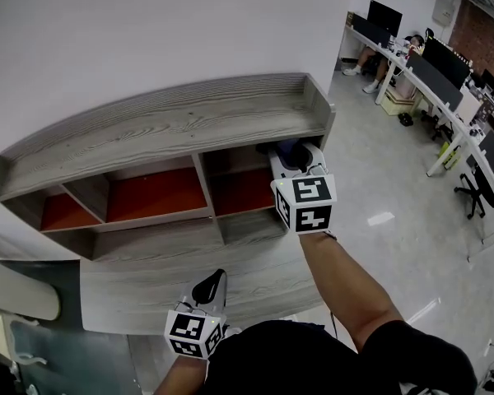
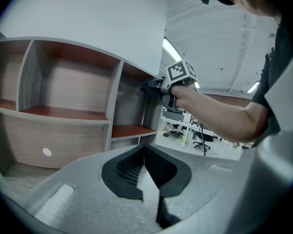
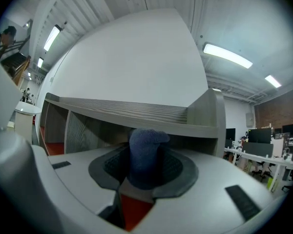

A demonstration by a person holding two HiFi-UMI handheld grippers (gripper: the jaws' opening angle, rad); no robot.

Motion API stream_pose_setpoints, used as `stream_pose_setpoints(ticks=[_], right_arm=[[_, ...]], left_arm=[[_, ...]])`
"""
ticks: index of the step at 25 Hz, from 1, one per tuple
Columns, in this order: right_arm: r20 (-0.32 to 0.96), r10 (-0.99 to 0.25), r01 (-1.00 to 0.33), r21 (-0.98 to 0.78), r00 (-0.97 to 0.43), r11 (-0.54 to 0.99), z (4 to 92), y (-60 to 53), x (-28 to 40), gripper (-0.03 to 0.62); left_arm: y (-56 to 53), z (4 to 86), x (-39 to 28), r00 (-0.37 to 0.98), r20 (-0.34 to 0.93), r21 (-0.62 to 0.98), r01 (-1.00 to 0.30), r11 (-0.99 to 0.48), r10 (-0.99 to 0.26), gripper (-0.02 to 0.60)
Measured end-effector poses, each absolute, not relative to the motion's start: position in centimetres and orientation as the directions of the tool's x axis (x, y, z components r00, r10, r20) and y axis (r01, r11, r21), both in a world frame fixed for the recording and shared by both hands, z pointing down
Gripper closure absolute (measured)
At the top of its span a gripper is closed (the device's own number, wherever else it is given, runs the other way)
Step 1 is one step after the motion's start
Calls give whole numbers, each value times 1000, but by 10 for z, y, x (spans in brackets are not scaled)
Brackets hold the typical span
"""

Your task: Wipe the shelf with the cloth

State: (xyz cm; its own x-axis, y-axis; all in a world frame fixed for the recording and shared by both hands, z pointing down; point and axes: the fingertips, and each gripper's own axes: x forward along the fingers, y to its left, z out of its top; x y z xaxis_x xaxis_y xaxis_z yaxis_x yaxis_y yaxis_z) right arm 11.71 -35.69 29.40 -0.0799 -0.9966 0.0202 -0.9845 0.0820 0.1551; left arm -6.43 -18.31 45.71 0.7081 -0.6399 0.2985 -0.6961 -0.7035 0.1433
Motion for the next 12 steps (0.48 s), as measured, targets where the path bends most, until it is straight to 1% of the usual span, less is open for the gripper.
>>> stream_pose_setpoints(ticks=[12], right_arm=[[14,-991,-955,266,-136,135,292,-365,69,453]], left_arm=[[-186,459,-84,677,299,146,-729,-669,-673,571]])
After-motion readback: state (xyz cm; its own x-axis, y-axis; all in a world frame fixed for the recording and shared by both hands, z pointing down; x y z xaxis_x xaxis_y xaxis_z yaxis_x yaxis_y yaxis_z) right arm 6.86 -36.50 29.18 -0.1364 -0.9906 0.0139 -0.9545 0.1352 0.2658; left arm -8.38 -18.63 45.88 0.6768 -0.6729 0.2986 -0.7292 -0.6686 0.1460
